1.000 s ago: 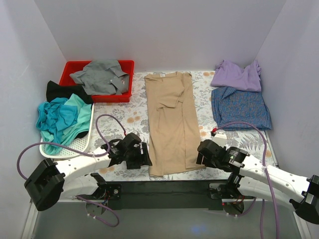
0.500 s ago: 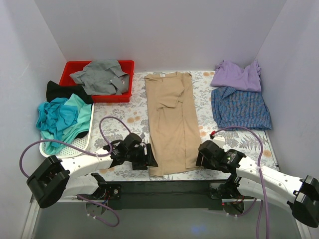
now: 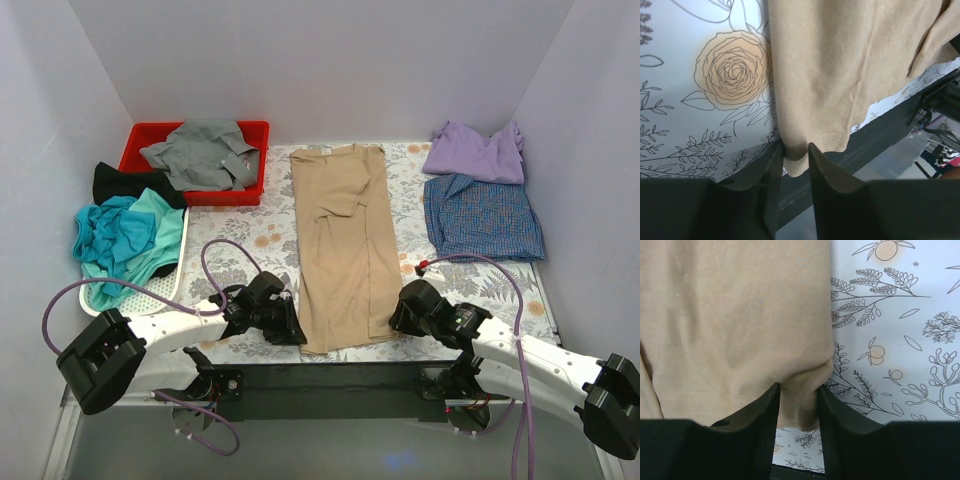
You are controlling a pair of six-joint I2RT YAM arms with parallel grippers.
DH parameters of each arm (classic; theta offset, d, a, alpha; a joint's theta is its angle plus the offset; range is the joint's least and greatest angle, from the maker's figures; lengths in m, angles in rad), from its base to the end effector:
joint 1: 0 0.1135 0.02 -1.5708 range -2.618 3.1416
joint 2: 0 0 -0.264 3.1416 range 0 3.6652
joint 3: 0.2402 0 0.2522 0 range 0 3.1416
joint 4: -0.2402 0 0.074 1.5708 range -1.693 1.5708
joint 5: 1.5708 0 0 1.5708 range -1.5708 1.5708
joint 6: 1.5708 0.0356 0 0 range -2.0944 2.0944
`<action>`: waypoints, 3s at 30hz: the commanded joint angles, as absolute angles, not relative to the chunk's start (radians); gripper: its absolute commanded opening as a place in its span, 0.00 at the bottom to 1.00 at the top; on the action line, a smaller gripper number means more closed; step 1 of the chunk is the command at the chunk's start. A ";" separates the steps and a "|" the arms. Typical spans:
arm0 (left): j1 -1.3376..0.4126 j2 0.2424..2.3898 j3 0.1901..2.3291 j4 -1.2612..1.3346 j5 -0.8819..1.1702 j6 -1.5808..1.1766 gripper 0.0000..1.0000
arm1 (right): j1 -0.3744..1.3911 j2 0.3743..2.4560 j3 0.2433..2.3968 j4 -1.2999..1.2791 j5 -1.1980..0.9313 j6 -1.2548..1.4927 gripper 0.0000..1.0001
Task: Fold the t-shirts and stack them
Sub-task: Fold the tshirt
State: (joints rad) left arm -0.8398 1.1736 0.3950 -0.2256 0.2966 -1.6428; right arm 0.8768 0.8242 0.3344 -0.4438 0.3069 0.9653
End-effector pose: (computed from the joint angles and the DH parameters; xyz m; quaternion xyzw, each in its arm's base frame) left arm 0.1207 -0.1502 0.1365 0.3331 -0.8902 0.3075 0.0448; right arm 0.1038 0.1079 0.1582 0.0894 0.9355 0.1587 0.3029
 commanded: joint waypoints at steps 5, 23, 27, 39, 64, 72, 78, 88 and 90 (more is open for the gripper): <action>-0.841 1.193 0.373 -0.212 0.308 -1.637 0.01 | 0.874 0.824 0.278 -0.453 0.245 0.957 0.26; -0.842 0.965 0.471 -0.463 0.301 -1.618 0.00 | 0.879 0.673 0.370 -0.558 0.156 0.882 0.01; -0.842 0.902 0.474 -0.531 0.298 -1.641 0.00 | 0.884 0.649 0.423 -0.594 0.163 0.859 0.01; -0.842 1.028 0.715 -0.615 0.132 -1.611 0.00 | 0.879 0.860 0.679 -0.571 0.293 0.661 0.01; -0.542 1.624 1.163 -0.512 0.097 -1.362 0.00 | 0.445 1.494 1.072 -0.308 -0.077 0.241 0.01; -0.453 1.738 1.252 -0.468 0.104 -1.315 0.00 | 0.379 1.641 1.186 -0.304 -0.101 0.201 0.01; -0.411 1.812 1.310 -0.446 0.133 -1.299 0.00 | 0.341 1.723 1.247 -0.302 -0.121 0.172 0.01; -0.399 1.922 1.374 -0.384 0.144 -1.272 0.22 | 0.322 1.806 1.315 -0.252 -0.072 0.104 0.54; -0.396 1.921 1.397 -0.390 0.118 -1.250 0.24 | 0.319 1.775 1.319 -0.213 -0.066 0.092 0.56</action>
State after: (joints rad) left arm -0.4065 1.9503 1.3388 -0.4149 0.1566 -1.2892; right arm 0.3264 1.8248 1.2671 -0.3008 -0.0910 0.1406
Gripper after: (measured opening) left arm 0.229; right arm 0.555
